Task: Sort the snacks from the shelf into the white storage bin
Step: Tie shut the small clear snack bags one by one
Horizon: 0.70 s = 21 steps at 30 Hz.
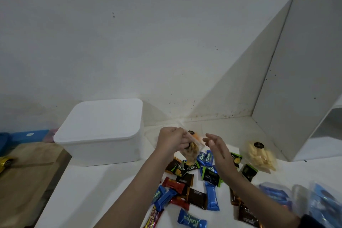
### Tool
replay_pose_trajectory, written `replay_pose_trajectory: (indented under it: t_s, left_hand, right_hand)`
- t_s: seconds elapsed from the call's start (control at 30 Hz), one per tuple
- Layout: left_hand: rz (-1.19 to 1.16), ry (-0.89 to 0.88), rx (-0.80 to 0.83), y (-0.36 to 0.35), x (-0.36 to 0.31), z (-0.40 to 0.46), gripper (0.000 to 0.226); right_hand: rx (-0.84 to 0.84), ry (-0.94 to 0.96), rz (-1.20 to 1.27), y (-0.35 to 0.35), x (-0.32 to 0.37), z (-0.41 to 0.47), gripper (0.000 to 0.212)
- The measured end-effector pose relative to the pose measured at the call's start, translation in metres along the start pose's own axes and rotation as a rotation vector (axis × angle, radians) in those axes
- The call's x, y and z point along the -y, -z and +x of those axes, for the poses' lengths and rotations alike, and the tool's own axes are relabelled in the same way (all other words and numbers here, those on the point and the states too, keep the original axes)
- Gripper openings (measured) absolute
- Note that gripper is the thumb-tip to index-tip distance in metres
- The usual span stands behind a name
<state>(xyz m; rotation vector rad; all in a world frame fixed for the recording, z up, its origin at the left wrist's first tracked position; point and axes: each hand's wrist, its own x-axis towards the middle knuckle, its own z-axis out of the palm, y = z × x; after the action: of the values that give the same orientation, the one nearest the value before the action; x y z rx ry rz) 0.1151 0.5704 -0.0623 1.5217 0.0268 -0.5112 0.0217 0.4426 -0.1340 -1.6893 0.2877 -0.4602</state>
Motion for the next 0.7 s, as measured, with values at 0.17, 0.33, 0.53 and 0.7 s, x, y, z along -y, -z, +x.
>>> replay_pose_trajectory:
  t_s: [0.17, 0.33, 0.53, 0.7]
  left_hand:
    - [-0.071, 0.049, 0.057, -0.027, -0.003, 0.018, 0.016]
    - [-0.043, 0.088, 0.125, -0.05, 0.01, 0.046, 0.014]
    - [0.398, 0.008, 0.154, -0.068, 0.057, 0.097, 0.037]
    - [0.475, 0.052, 0.307, -0.101, 0.09, 0.131, 0.041]
  right_hand:
    - [0.011, -0.011, -0.233, 0.003, -0.03, 0.012, 0.066]
    - [-0.191, -0.055, -0.153, 0.012, -0.043, 0.039, 0.026]
    - [-0.283, -0.31, -0.002, 0.052, -0.062, 0.067, 0.03]
    - [-0.188, -0.384, -0.12, 0.086, -0.089, 0.1, 0.02]
